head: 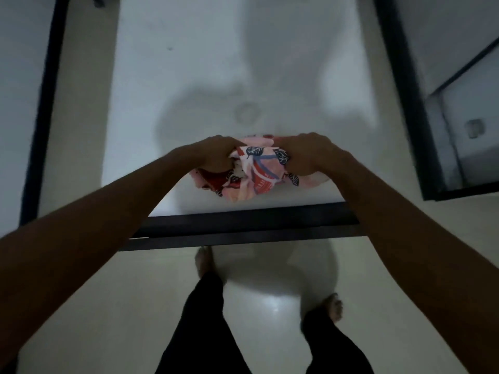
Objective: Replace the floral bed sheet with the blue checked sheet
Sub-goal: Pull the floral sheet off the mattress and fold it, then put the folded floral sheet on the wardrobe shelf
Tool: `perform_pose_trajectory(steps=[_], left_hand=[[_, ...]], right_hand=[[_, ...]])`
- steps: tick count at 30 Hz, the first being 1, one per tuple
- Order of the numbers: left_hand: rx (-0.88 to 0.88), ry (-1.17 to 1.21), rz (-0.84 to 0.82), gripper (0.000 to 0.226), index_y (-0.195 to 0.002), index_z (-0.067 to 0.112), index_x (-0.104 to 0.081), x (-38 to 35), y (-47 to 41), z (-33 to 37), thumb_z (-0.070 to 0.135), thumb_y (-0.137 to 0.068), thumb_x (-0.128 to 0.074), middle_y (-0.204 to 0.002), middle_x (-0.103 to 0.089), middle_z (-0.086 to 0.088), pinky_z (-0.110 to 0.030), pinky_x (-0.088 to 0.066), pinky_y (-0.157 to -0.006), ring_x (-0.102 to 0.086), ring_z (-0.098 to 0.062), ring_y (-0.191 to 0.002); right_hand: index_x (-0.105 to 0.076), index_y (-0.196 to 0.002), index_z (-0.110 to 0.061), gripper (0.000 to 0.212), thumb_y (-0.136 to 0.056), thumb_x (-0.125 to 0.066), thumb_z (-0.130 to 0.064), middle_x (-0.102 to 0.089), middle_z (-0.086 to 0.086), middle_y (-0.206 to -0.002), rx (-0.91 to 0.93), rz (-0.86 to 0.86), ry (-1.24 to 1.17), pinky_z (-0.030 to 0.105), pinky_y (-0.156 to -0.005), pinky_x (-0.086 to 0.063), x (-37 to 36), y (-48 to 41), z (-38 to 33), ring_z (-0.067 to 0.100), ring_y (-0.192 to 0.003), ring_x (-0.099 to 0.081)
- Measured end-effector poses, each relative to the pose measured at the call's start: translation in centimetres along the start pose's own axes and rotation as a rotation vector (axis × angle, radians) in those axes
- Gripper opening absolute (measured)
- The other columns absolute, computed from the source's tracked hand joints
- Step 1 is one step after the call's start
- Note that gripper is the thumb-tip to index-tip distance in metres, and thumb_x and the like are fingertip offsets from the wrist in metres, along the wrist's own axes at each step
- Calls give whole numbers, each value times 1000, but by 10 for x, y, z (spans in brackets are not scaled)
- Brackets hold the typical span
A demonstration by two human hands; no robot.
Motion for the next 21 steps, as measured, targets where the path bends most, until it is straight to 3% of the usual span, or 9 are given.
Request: perform_pose_trajectory(steps=[6, 9, 15, 18, 21], left_hand=[[-141, -44, 55, 52, -140, 20, -50, 9, -36, 215, 4, -91, -53, -135, -59, -10, -40, -43, -97, -55, -30, -118], [-209, -65, 63, 46, -132, 18, -56, 33, -52, 303, 3, -89, -53, -130, -62, -10, -36, -42, -92, -57, -31, -115], [-338, -160, 242, 45, -131, 18, -58, 123, -79, 424, 10, -87, -54, -126, -65, -8, -31, -42, -84, -60, -31, -110], [-445, -124, 393, 57, -129, 19, -61, 180, -84, 470, 29, -75, -46, -121, -69, -4, -27, -38, -80, -63, -28, -106], [-490, -112, 589, 56, -130, 22, -61, 244, -87, 508, 28, -75, -54, -120, -70, -3, -25, -40, -79, -65, -26, -105]], right_hand=[[-58, -124, -36, 38, -87, -61, -32, -69, 1, -111, -139, 58, -14, 39, -84, -54, 38, 171, 149, 27, -96, -65], [-61, -119, -33, 30, -89, -59, -31, -70, 1, -109, -215, 134, 7, 39, -83, -54, 76, 231, 211, 28, -96, -65], [-61, -120, -35, 33, -88, -63, -39, -71, -3, -108, -329, 354, -2, 41, -84, -55, 166, 294, 301, 25, -96, -67], [-62, -122, -36, 37, -86, -66, -43, -72, -6, -106, -358, 504, -3, 38, -84, -53, 218, 317, 334, 22, -94, -67], [-64, -123, -37, 39, -85, -68, -43, -73, -5, -105, -370, 685, -11, 36, -85, -49, 286, 346, 364, 23, -96, -68]])
Point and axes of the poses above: each hand's wrist, its own y-axis away from the middle knuckle, its own x-axis out of the back of the hand, z = x × y, the point moved 8 cm from there along -y, towards the middle knuckle
